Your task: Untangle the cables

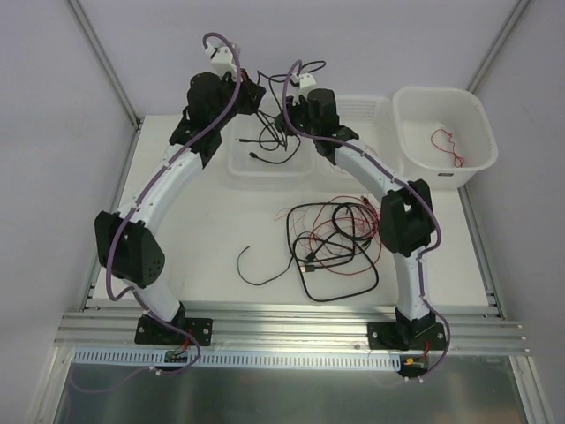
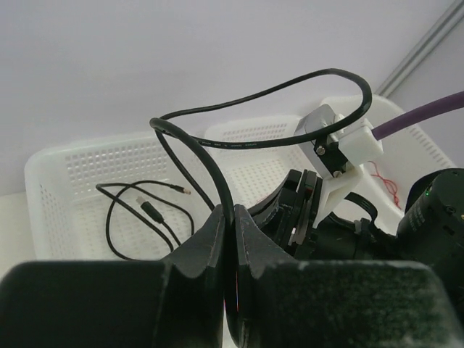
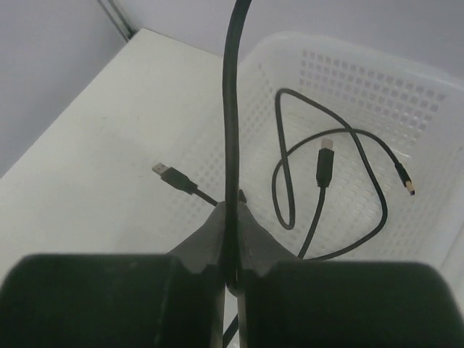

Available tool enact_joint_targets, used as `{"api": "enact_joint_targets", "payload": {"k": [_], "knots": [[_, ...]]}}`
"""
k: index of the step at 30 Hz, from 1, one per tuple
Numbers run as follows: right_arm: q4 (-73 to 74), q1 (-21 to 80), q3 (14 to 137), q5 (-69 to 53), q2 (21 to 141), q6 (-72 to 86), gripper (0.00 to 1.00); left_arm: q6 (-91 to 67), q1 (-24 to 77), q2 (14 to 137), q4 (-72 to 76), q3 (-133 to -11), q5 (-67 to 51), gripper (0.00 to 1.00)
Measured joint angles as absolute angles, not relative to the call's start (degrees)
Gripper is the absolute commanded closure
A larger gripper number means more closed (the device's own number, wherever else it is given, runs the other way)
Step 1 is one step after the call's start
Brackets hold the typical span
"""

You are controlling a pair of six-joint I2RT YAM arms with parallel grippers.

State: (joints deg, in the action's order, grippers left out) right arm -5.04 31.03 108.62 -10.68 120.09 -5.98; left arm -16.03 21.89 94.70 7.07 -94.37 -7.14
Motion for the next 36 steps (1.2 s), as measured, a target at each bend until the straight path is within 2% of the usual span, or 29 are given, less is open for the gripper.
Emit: {"api": "enact_joint_targets", "payload": {"k": [2, 3, 4, 5, 8, 10, 11, 13, 14, 17, 19, 30, 36], "knots": [[-4.91, 30.15, 110.54, -10.85, 124.01, -4.23, 0.86, -16.45, 21.12, 98.83, 9.65, -94.35, -7.81, 0.97], [-4.56, 29.71, 110.61, -10.85, 125.38, -3.55, 0.74, -16.73, 20.73, 100.97, 10.74, -94.35, -8.38, 0.97], [-3.57, 29.28, 110.59, -10.85, 126.5, -2.87, 0.68, -16.99, 20.45, 103.18, 11.7, -94.35, -8.78, 0.97], [-2.55, 28.88, 110.56, -10.96, 127.44, -2.37, 0.54, -17.1, 20.14, 104.84, 12.25, -94.37, -9.02, 0.97], [0.43, 28.08, 110.06, -11.75, 128.66, -1.93, 0.31, -17.69, 19.33, 110.5, 13.72, -94.35, -9.26, 0.97], [1.67, 27.86, 109.19, -12.38, 128.49, -2.61, 0.23, -18.7, 18.9, 113.56, 14.35, -94.35, -9.67, 0.97], [2.04, 27.86, 108.09, -12.6, 127.92, -3.2, 0.16, -19.09, 18.65, 114.74, 14.59, -94.35, -9.93, 0.97], [3.2, 27.92, 105.12, -12.88, 126.19, -4.29, 0.1, -19.94, 18.26, 116.51, 14.68, -94.35, -10.0, 0.97], [3.84, 27.99, 103.18, -12.91, 124.86, -4.89, 0.03, -20.32, 18.09, 117.21, 14.72, -94.35, -10.0, 0.97], [6.98, 28.08, 99.13, -12.91, 120.46, -6.72, 0.0, -21.91, 17.78, 118.61, 14.55, -94.48, -9.72, 0.98], [8.4, 28.16, 96.42, -12.88, 116.09, -7.84, 0.03, -23.2, 17.5, 119.46, 13.19, -95.46, -8.62, 0.98], [14.5, 28.16, 84.51, -13.43, 84.01, -11.49, 0.03, -24.6, 16.36, 120.11, 6.37, -97.65, -0.25, 0.92], [18.28, 28.27, 73.93, -11.9, 67.18, -12.08, 0.03, -24.62, 15.64, 120.11, 2.59, -97.6, 3.92, 0.92]]}}
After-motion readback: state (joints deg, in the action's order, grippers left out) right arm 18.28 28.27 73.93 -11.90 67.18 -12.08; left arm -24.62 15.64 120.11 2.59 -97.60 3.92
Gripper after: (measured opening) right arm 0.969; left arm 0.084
